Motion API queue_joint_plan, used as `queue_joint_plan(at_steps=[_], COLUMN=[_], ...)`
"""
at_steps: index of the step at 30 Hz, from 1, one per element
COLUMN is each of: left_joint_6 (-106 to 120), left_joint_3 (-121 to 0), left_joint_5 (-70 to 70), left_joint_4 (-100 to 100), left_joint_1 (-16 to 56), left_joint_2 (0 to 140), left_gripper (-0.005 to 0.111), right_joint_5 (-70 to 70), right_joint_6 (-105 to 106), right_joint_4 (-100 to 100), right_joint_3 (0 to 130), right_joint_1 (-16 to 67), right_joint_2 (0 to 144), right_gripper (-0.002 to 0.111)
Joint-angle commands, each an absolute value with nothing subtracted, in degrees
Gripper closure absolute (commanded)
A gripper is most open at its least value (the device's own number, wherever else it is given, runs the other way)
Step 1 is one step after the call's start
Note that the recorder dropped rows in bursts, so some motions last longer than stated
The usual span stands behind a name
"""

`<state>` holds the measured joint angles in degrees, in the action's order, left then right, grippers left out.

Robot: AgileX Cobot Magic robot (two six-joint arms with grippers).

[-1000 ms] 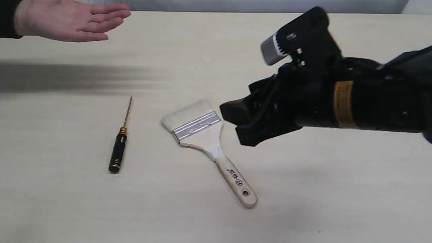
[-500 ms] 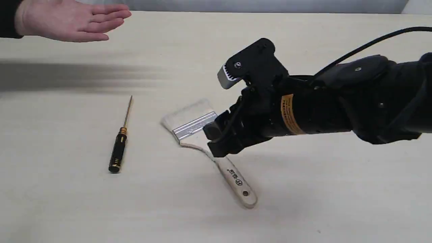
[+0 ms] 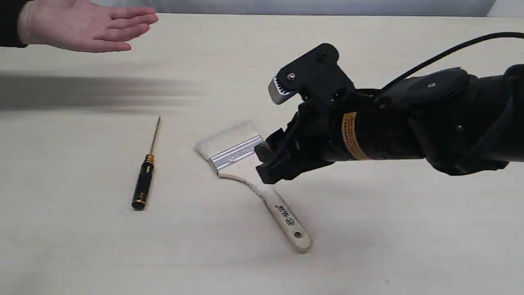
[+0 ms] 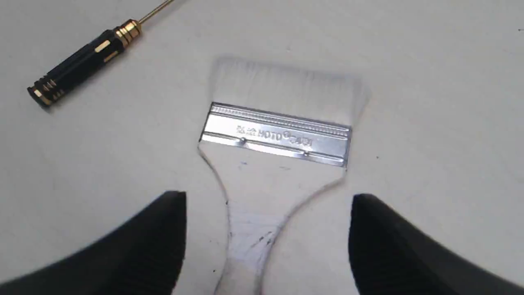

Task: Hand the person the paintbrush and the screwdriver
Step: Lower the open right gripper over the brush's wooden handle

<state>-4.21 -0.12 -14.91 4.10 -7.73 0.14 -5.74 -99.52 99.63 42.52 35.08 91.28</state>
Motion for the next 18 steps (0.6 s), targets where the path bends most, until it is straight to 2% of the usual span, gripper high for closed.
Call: queue_joint_plan(at_steps=[1,18], left_joint_6=[-4.3,-4.3], left_joint_3=[0.0,0.0], left_joint_5=[-14.3,-14.3], left_joint_4=[4.1,3.8], left_joint_1=[-7.2,-7.2], left_joint_2=[0.0,0.0], left_gripper=[0.107,0.107], right_joint_5=[-3.5,-4.9], right_joint_6=[-99.0,-99.7], right_joint_4=[99.9,99.9], right_joint_3=[42.7,43.2], right_joint_1=[35.3,35.3], right_joint_2=[91.2,101.2], right_gripper=[0.048,0.048])
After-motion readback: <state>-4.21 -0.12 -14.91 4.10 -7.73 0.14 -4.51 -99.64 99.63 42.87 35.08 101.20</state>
